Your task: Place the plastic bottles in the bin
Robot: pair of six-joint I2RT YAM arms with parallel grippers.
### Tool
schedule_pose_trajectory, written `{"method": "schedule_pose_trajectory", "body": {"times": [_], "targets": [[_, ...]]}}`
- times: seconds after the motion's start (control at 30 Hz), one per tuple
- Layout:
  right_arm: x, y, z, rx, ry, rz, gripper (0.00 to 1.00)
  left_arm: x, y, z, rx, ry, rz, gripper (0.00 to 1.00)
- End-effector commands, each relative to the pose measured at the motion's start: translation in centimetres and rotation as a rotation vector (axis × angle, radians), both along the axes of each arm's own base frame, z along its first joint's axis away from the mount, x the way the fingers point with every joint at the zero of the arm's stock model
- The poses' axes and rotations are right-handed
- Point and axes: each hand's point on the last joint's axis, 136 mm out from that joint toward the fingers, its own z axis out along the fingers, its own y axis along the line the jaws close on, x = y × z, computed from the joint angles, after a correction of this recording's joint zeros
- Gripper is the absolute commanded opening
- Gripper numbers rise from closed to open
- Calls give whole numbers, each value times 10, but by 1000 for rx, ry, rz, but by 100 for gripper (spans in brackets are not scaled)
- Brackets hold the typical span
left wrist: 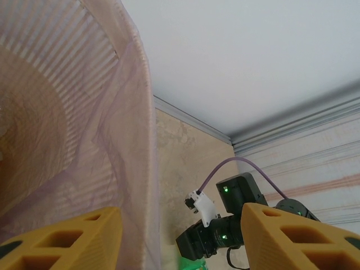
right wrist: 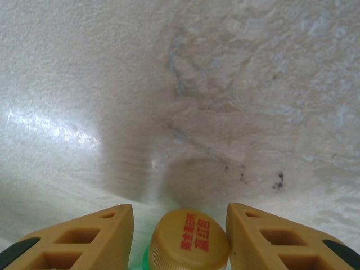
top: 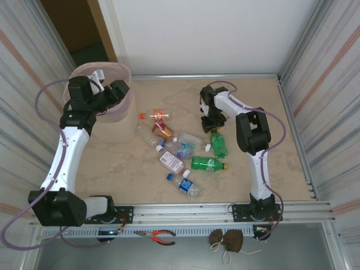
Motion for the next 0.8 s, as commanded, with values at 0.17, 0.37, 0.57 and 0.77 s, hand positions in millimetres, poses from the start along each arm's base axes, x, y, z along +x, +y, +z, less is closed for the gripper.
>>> {"method": "schedule_pose_trajectory", "body": {"times": [0.17,0.37,0.57,0.77], "targets": [[-4,2,-6,-10,39,-33,41,0,-6,17,21,-43,-24,58],[-1,1,2,-16,13,-37,32,-1,-10,17,27,-46,-34,57],[11,-7,36,-56,-105,-39,29,-3,-11,18,25,-52,-41,58],[18,-5,97,-10,-277,-61,26,-10,-26,31,9,-152,-139,59]]}}
